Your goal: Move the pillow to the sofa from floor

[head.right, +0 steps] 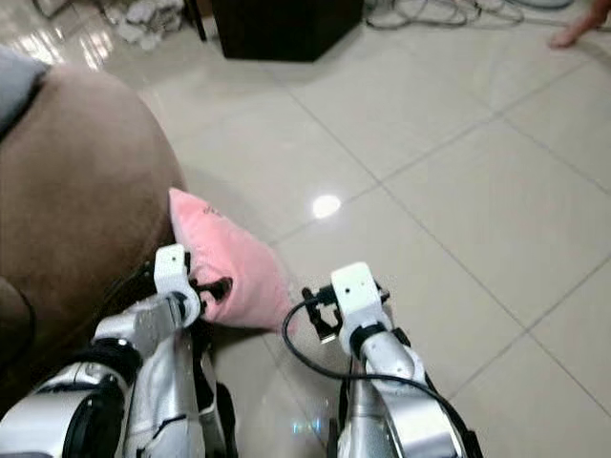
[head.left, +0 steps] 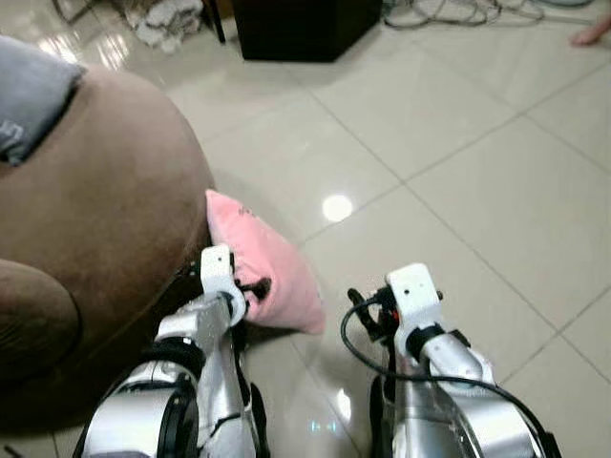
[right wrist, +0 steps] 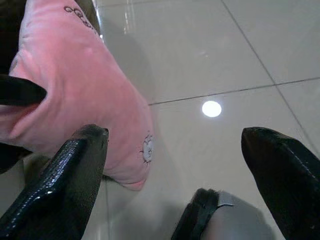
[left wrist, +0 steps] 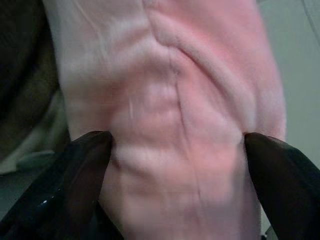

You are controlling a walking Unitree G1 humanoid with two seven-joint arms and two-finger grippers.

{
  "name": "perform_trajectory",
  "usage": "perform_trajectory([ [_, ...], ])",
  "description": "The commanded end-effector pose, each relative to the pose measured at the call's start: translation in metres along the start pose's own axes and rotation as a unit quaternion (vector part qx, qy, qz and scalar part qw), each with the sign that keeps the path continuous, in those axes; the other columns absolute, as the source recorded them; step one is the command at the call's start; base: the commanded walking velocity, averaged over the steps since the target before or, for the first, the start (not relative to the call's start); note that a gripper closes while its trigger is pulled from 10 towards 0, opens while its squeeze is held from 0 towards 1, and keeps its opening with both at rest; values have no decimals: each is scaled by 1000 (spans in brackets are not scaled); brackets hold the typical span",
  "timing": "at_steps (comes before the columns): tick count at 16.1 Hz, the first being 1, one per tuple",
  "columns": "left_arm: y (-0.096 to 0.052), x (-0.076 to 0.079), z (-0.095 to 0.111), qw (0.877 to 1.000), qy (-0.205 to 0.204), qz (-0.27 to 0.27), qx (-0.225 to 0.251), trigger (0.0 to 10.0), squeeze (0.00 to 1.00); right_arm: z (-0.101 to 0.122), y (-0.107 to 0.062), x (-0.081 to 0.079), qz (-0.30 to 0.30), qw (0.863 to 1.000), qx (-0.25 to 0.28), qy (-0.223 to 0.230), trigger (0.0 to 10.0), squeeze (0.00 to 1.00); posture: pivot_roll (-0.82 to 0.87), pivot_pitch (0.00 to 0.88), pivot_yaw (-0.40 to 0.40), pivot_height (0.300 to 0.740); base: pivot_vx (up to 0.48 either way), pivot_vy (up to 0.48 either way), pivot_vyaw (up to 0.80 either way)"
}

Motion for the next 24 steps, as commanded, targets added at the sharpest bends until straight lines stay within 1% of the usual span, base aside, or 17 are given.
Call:
perform_trajectory([
  [1, 1, -4, -14, 1000, 5, 7, -27, 10000, 1000, -1, -3, -8, 14, 1000, -6, -4, 10000, 0, -56, 278, 84, 480, 0, 0, 0],
  [2, 2, -1, -18, 999, 19, 6, -34, 10000, 325, -2, -4, -10, 19, 1000, -7, -8, 10000, 0, -58, 281, 86, 480, 0, 0, 0],
  [3, 2, 0, -19, 999, 22, 1, -35, 9765, 0, -2, -4, -10, 20, 1000, -8, -11, 10000, 0, -58, 282, 87, 480, 0, 0, 0],
  [4, 2, 1, -19, 999, 29, 3, -34, 3725, 0, -2, -4, -9, 19, 1000, -8, -11, 10000, 0, -58, 284, 89, 480, 0, 0, 0],
  [5, 3, 2, -19, 999, 26, 0, -35, 0, 0, -1, -4, -8, 18, 1000, -8, -11, 10000, 0, -58, 284, 90, 480, 0, 0, 0],
  [12, 3, 4, -13, 1000, 20, -5, -24, 0, 0, 0, -3, -8, 16, 1000, -10, -14, 10000, 0, -53, 278, 90, 480, 0, 0, 0],
  [24, 4, 11, -14, 999, 7, -25, -26, 0, 0, 0, -2, -7, 17, 1000, -11, -18, 10000, 0, -54, 272, 91, 480, 0, 0, 0],
])
Point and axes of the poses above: a point about 5 cm out from each wrist's last joint towards the gripper, its own y axis pointing out of the wrist towards the gripper, its own z axis along the axis of the wrist's last joint, x = y × z, the point moved 3 cm from there along y, pointing out of the wrist towards the gripper, and after that the axes turned 8 degrees about -y, right-handed, at the moved point
